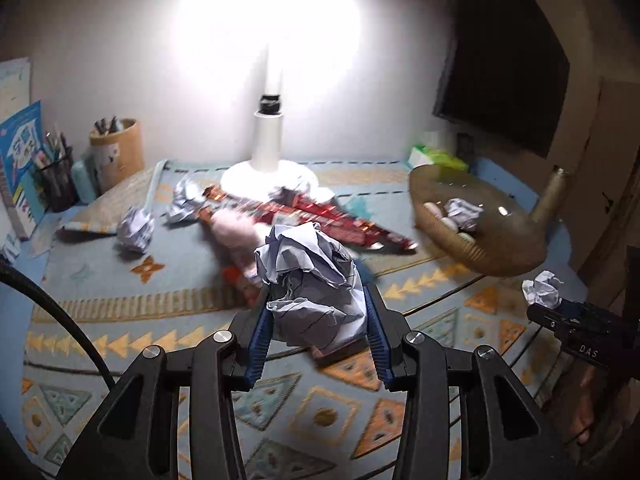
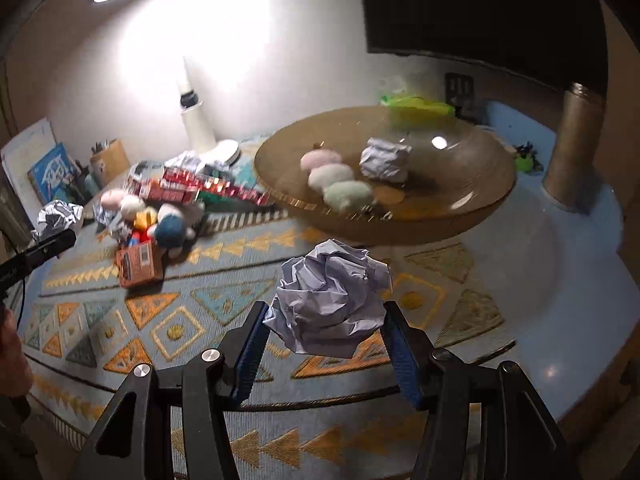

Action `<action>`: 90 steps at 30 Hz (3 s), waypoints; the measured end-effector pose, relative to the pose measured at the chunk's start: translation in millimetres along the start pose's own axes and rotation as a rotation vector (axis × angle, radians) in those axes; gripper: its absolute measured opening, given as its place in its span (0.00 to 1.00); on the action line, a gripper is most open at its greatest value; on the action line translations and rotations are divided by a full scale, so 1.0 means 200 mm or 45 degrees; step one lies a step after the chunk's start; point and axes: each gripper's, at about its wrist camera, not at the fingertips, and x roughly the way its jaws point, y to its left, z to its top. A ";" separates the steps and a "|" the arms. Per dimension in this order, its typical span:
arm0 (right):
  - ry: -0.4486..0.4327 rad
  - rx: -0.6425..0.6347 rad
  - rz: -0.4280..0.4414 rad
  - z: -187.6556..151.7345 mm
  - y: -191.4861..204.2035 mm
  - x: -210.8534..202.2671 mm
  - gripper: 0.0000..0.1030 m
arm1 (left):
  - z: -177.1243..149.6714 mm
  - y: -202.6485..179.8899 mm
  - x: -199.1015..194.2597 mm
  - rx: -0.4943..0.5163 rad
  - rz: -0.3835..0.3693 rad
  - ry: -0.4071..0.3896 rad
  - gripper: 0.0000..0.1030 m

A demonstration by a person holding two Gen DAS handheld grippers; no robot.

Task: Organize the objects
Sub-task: 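Carry both paper balls over the amber bowl and open both tools, then move both tools back to the rug, right tool toward the pink snack box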

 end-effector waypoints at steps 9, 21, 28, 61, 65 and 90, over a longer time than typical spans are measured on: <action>-0.183 0.138 -0.092 0.39 -0.29 -0.07 0.54 | 0.37 -0.72 0.29 0.231 -0.273 -0.012 0.39; -0.015 0.302 0.005 0.45 -0.50 0.20 0.82 | 0.35 -0.94 0.73 0.261 -0.412 0.201 0.50; 0.003 0.367 0.043 0.39 -0.52 0.18 0.82 | 0.29 -0.71 0.58 0.179 -0.408 0.150 0.50; 0.327 -0.315 0.416 -0.03 0.87 0.61 0.92 | -0.28 0.72 0.09 -0.408 0.494 0.006 0.99; 0.410 -0.303 0.545 -0.08 0.95 0.62 0.91 | -0.29 0.78 0.05 -0.518 0.464 -0.046 0.99; 0.364 -0.824 0.566 -0.07 1.14 0.75 0.73 | -0.27 0.78 0.22 -0.464 0.293 0.169 0.99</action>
